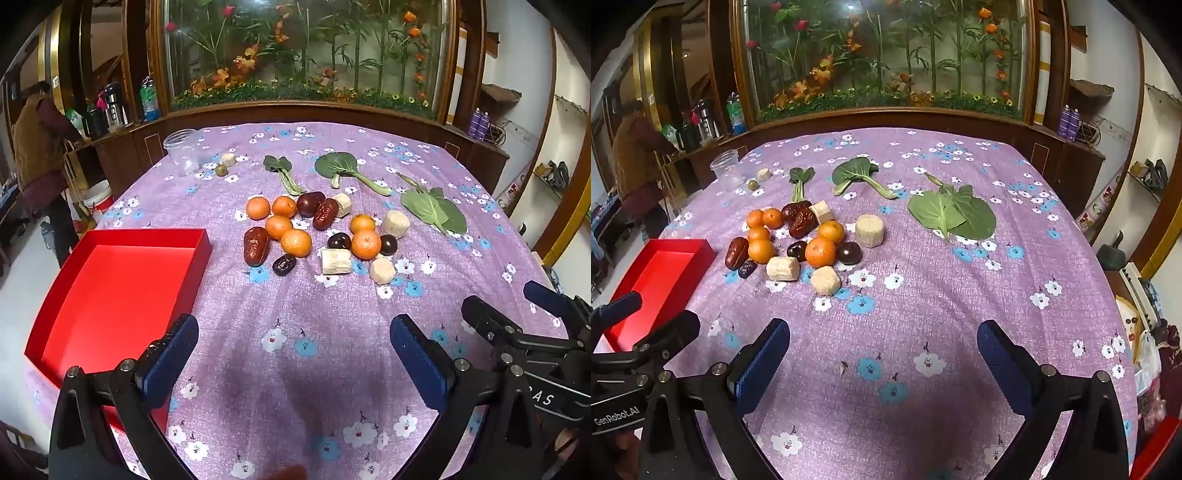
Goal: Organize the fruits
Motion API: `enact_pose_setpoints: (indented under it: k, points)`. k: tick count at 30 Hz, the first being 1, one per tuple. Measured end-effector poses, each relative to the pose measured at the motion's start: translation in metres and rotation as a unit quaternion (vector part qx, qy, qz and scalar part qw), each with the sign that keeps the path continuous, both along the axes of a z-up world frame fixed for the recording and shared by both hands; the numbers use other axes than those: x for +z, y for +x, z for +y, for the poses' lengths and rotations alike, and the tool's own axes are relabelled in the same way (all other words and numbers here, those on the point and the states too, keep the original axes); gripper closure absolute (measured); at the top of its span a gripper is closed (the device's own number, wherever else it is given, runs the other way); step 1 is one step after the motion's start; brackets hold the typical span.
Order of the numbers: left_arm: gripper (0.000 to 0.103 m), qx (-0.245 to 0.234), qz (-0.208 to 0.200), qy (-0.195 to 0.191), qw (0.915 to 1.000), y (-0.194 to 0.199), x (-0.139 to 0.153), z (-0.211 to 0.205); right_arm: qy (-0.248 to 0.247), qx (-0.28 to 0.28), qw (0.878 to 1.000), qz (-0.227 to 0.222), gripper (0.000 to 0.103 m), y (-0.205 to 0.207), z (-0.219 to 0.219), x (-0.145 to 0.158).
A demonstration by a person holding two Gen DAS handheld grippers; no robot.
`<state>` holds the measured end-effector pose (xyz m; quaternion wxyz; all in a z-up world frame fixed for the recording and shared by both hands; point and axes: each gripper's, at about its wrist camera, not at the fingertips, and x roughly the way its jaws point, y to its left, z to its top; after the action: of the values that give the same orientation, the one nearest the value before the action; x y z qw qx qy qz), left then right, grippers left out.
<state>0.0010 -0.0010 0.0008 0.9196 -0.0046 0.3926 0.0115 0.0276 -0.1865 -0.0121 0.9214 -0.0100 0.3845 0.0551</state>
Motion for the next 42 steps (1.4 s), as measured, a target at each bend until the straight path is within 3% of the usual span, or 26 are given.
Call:
enact_pose_setpoints:
  k: [6, 18, 42]
  points:
    - [0.0, 0.006, -0.012, 0.005, 0.9999, -0.007, -0.002, -0.004, -0.005, 0.006, 1.0, -0.002, 0.0, -0.004, 0.006, -0.001]
    - [0.0, -0.004, -0.003, -0.027, 0.9996, -0.006, -0.008, 0.008, -0.002, 0.007, 1.0, 0.0, 0.0, 0.0, 0.01, -0.008]
    - [0.0, -0.005, -0.002, -0.034, 0.9994, -0.002, -0.012, 0.014, -0.014, 0.007, 1.0, 0.0, 0.0, 0.003, 0.015, -0.01]
